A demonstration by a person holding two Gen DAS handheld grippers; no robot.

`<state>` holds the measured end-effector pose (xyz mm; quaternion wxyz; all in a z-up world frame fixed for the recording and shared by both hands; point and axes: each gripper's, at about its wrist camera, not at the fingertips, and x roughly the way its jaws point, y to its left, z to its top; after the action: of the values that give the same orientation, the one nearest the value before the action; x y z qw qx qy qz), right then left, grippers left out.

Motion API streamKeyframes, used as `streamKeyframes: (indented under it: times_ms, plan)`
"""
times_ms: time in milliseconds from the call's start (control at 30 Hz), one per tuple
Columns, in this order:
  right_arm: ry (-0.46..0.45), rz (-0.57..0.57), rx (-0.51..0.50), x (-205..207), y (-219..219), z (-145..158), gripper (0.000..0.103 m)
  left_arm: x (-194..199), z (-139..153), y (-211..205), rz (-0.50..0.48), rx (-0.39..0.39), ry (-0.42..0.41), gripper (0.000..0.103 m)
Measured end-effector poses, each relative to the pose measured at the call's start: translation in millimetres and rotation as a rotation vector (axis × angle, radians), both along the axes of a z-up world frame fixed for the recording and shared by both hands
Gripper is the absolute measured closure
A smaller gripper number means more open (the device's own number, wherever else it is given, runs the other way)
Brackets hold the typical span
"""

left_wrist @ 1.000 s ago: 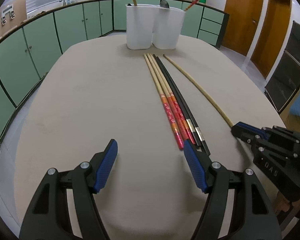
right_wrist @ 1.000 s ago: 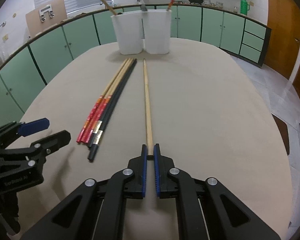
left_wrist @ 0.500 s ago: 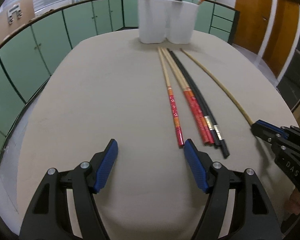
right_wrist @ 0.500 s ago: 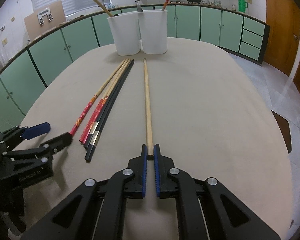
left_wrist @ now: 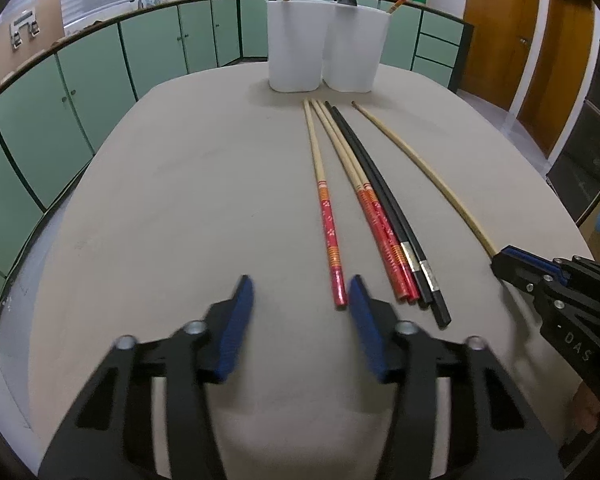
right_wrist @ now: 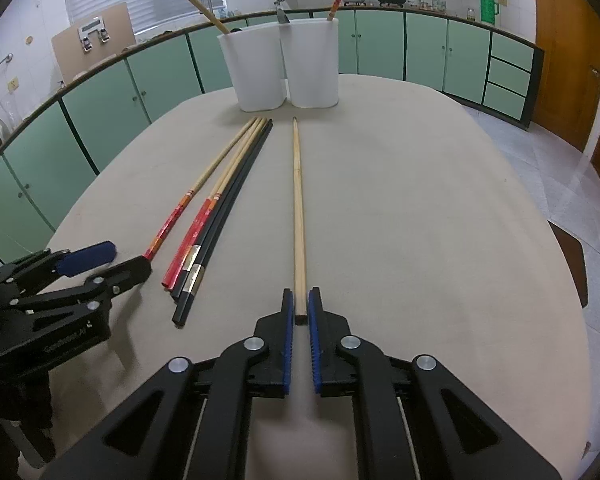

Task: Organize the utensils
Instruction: 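Grasp a red-patterned chopstick at its end with the left tool, then lift both chopsticks and carry them toward the white holder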

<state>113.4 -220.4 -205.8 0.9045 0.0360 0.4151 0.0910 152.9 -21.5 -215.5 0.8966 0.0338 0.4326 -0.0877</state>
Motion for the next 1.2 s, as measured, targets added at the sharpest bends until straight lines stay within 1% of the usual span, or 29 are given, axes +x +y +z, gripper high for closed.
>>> streamKeyframes:
  times_ms: [33, 100, 167, 300, 433, 633, 800, 933, 1000, 1200]
  plan:
    - [0.001, 0.001, 0.0, 0.2, 0.1, 0.0, 0.095, 0.2, 0.1, -0.3, -0.003, -0.005, -0.001, 0.069]
    - [0.001, 0.0, -0.003, 0.8, 0.9, 0.5, 0.096, 0.4, 0.2, -0.8, -0.007, -0.011, -0.001, 0.088]
    - [0.001, 0.001, -0.005, 0.5, 1.3, 0.9, 0.096, 1.3, 0.0, -2.6, -0.021, -0.025, 0.002, 0.098]
    - [0.0, 0.002, -0.008, -0.2, 0.4, 2.0, 0.096, 0.3, 1.1, -4.8, -0.026, -0.032, 0.0, 0.098]
    - [-0.015, 0.01, -0.009, -2.3, -1.2, 8.4, 0.097, -4.6, 9.2, -3.6, -0.026, -0.03, -0.021, 0.098]
    - [-0.06, 0.008, 0.005, -4.4, -8.0, 29.7, 0.097, -13.1, 39.0, 1.7, -0.019, -0.034, -0.088, 0.098]
    - [-0.113, 0.003, 0.019, -2.8, -14.0, 56.2, 0.097, -15.9, 70.9, 7.2, -0.01, -0.047, -0.163, 0.098]
    - [-0.166, 0.012, 0.019, 2.2, -17.4, 81.8, 0.097, -11.5, 96.8, 7.5, -0.02, -0.053, -0.223, 0.098]
    - [-0.194, 0.022, 0.023, 6.2, -18.7, 96.8, 0.097, -8.1, 113.4, 6.7, -0.027, -0.059, -0.263, 0.098]
    - [-0.254, 0.046, 0.035, 30.3, -21.7, 137.5, 0.097, 12.3, 147.7, 1.1, -0.056, -0.064, -0.337, 0.098]
